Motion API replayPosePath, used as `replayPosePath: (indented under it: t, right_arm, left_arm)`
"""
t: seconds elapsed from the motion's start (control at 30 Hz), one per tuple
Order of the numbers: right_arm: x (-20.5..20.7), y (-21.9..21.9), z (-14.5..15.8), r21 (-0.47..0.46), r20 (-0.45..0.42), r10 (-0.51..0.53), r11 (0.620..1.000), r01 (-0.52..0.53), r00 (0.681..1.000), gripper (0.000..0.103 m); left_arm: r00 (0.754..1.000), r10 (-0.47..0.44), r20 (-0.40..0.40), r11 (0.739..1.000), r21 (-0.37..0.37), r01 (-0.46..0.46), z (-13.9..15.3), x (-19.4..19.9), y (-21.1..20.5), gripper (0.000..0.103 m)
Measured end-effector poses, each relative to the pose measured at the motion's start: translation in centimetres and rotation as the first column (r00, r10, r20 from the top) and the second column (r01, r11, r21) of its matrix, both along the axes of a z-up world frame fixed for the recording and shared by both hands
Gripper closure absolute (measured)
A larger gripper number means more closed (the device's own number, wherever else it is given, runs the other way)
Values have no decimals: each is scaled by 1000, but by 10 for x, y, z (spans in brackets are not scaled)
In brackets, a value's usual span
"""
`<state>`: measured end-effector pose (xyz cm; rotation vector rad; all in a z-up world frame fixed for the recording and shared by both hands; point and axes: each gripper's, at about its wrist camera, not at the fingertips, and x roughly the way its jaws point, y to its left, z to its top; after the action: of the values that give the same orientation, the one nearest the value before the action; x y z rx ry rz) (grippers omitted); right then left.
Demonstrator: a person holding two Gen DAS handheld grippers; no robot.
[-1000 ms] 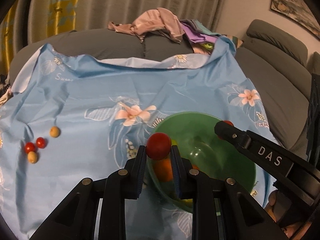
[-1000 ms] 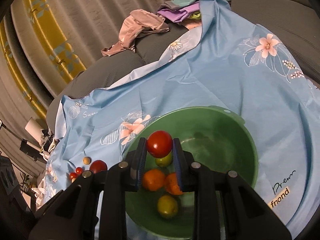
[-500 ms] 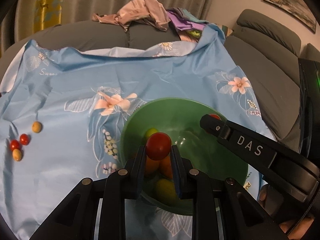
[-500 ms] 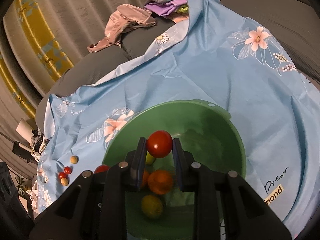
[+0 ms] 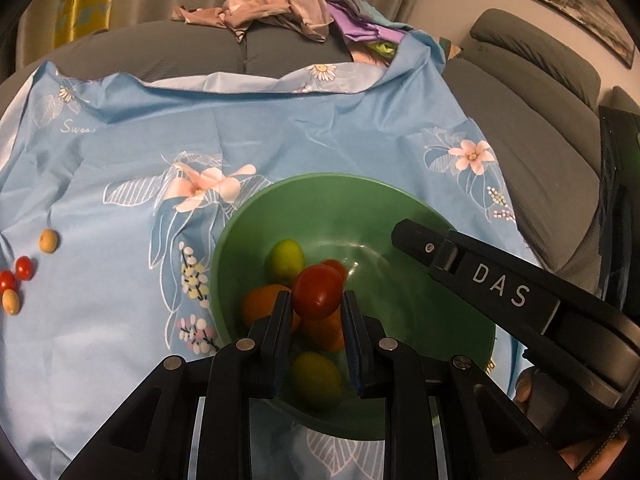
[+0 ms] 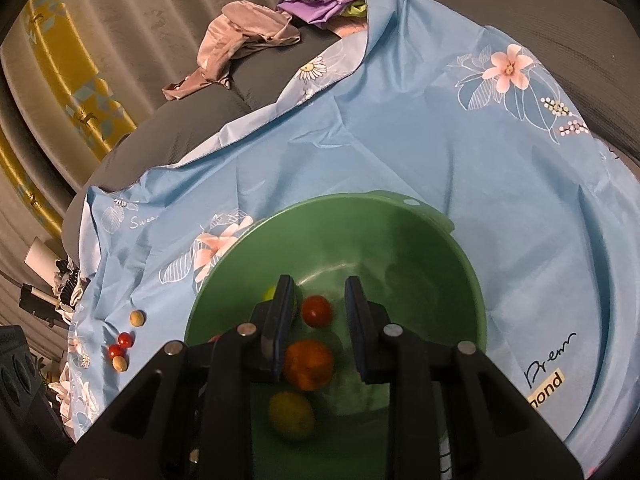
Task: Organize fruits
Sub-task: 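Open both tools to drop the red tomatoes into the bowl, then move both tools back to the remaining cherry tomatoes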
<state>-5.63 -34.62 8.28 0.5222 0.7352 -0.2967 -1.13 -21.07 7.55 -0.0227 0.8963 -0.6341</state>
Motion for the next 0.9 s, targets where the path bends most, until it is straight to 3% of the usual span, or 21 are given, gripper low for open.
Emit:
replayPosePath:
  t: [0.4, 0.57, 0.77, 0.9]
  right_arm:
    - [-1, -2, 1, 1, -6, -13, 1000, 13, 1000, 74]
    - [1, 3, 3, -4, -1, -1, 1000, 1, 1000, 70]
    - [7, 17, 7, -15, 17, 48, 999, -48, 999, 67]
    - [14, 34, 10, -29, 27, 102, 994, -102, 994, 60]
  left_arm:
    - [1000, -4, -25, 1000, -7, 4, -1, 2, 0, 77]
    - [1000, 13, 2, 1000, -27, -13, 11, 2, 16, 64]
    - [988, 155, 26, 988, -32, -154, 24, 17, 67, 64]
    - [948, 315, 33, 948, 26, -316, 27, 33, 114, 62]
